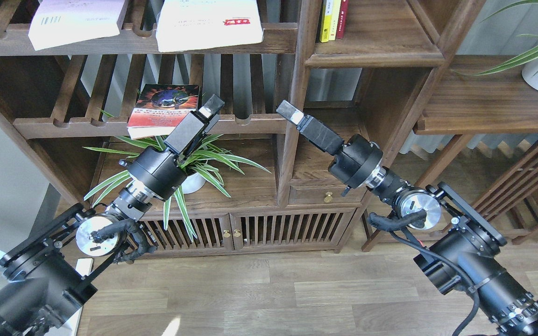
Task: Organize books on shelf
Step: 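Move the left gripper down toward the colourful paperback beside the plant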
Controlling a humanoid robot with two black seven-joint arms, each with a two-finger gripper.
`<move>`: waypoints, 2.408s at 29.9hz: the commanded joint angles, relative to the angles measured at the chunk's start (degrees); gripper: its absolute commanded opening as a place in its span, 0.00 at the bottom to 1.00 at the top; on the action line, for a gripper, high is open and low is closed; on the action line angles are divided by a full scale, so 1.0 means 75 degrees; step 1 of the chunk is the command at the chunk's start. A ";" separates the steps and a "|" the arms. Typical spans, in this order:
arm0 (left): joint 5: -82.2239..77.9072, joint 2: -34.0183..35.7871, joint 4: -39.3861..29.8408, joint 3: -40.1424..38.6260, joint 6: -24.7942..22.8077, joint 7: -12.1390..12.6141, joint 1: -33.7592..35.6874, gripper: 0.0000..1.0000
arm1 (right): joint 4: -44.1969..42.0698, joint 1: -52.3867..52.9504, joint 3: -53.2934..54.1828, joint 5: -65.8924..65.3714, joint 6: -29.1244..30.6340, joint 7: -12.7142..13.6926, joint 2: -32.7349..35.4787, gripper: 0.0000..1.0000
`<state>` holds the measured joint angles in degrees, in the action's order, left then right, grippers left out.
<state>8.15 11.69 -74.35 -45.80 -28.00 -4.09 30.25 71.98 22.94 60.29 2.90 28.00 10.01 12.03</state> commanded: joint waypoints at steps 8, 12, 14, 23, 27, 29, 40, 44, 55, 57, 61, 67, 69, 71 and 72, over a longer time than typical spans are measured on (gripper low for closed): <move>0.0014 0.0000 0.0011 -0.0127 0.0000 -0.0065 -0.0049 0.99 | 0.0000 0.0001 0.0000 0.0000 0.0000 0.0001 0.0001 0.99; 0.0014 -0.0012 0.0011 -0.0186 0.0000 -0.0076 -0.0119 0.99 | 0.0000 0.0012 0.0000 0.0000 0.0000 0.0001 0.0001 0.99; 0.0026 -0.0012 -0.0001 -0.0198 0.0000 -0.0076 -0.0177 0.99 | 0.0000 0.0012 0.0000 0.0000 0.0000 0.0001 0.0001 0.99; 0.0681 -0.0035 0.0022 -0.0279 0.0000 -0.0065 -0.0154 0.99 | 0.0000 0.0024 -0.0012 0.0012 0.0000 0.0024 -0.0069 0.99; 0.0729 -0.0035 0.0022 -0.0397 0.0000 -0.0076 -0.0166 0.99 | 0.0000 0.0024 -0.0012 0.0012 0.0000 0.0024 -0.0128 0.99; 0.0729 -0.0035 0.0022 -0.0409 0.0000 -0.0076 -0.0166 0.99 | 0.0000 0.0024 -0.0012 0.0012 0.0000 0.0024 -0.0127 0.99; 0.0776 -0.0035 -0.0013 -0.0642 0.0000 -0.0065 -0.0926 0.99 | 0.0000 0.0059 0.0000 0.0012 0.0000 0.0036 0.0025 0.99; 0.0928 -0.0035 -0.0142 -0.1052 0.0000 -0.0065 -0.1290 0.99 | 0.0000 0.0047 0.0000 0.0012 -0.0065 0.0036 0.0060 0.99; 0.1583 -0.0094 -0.0376 -0.1451 0.1189 -0.0100 -0.1771 0.99 | 0.0000 -0.0011 -0.0012 0.0012 -0.0100 0.0024 0.0224 0.99; 0.1900 -0.0141 -0.0388 -0.1486 0.1539 -0.0135 -0.1771 0.99 | 0.0000 -0.0011 0.0000 0.0012 -0.0089 0.0024 0.0247 0.99; 0.1995 -0.0153 -0.0388 -0.1627 0.2126 -0.0392 -0.1760 0.99 | 0.0000 -0.0023 0.0012 0.0023 -0.0088 0.0013 0.0247 0.99; 0.2053 -0.0433 -0.0364 -0.2165 0.3040 -0.0627 -0.1701 0.99 | -0.0093 -0.0023 0.0000 0.0023 -0.0088 0.0013 0.0224 0.99; 0.2123 -0.0562 -0.0353 -0.2330 0.3251 -0.0627 -0.1689 0.99 | -0.0105 -0.0023 0.0000 0.0023 -0.0088 0.0013 0.0224 0.99; 0.2171 -0.0633 -0.0271 -0.2400 0.3416 -0.0627 -0.1643 0.99 | -0.0105 -0.0035 -0.0012 0.0023 -0.0088 0.0013 0.0224 0.99; 0.2182 -0.0656 -0.0236 -0.2401 0.3463 -0.0627 -0.1596 0.99 | -0.0105 -0.0035 -0.0012 0.0023 -0.0088 0.0013 0.0224 0.99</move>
<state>24.14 7.47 -76.78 -63.15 -3.56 -8.77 17.71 71.22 22.75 60.30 3.08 27.33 10.11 13.72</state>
